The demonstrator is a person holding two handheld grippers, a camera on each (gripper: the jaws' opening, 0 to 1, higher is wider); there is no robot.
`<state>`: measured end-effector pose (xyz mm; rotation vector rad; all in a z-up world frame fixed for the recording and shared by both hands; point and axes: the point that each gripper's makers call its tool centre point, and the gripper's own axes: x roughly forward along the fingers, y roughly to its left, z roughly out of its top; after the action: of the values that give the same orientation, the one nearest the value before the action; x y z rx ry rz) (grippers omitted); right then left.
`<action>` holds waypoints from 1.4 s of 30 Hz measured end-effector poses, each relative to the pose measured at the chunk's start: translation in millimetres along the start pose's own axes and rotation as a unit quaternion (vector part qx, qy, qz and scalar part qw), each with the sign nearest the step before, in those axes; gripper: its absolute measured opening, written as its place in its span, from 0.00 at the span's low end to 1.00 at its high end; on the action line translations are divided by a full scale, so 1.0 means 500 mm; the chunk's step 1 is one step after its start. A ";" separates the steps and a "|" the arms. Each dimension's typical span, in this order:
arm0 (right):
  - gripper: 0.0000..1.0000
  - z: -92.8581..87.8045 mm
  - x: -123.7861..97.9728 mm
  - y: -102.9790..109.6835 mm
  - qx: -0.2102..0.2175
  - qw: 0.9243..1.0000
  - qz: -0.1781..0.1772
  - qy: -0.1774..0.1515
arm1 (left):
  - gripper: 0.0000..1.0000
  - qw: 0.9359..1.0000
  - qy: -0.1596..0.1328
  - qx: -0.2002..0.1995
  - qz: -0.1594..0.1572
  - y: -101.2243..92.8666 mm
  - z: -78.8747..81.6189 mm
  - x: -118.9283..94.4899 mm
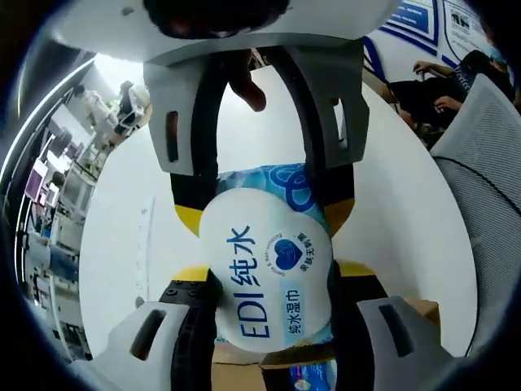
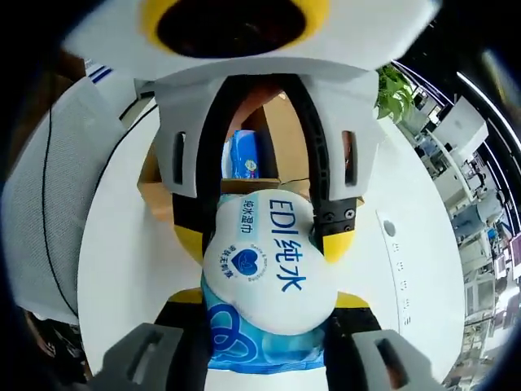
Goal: Operate the shoe box by opening the lid, removing the specified soft item, and placing it in the target area until the item is outside and the box remains undamaged.
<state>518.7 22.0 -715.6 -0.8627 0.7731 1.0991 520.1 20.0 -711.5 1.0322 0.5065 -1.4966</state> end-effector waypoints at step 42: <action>0.53 -0.012 0.081 0.001 -0.012 0.999 0.045 -0.019 | 0.55 0.999 0.017 -0.028 -0.003 -0.016 -0.050 0.037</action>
<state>528.6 33.5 -753.4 -0.8311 0.7751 1.2029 522.0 31.4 -741.3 1.0141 0.5722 -1.4644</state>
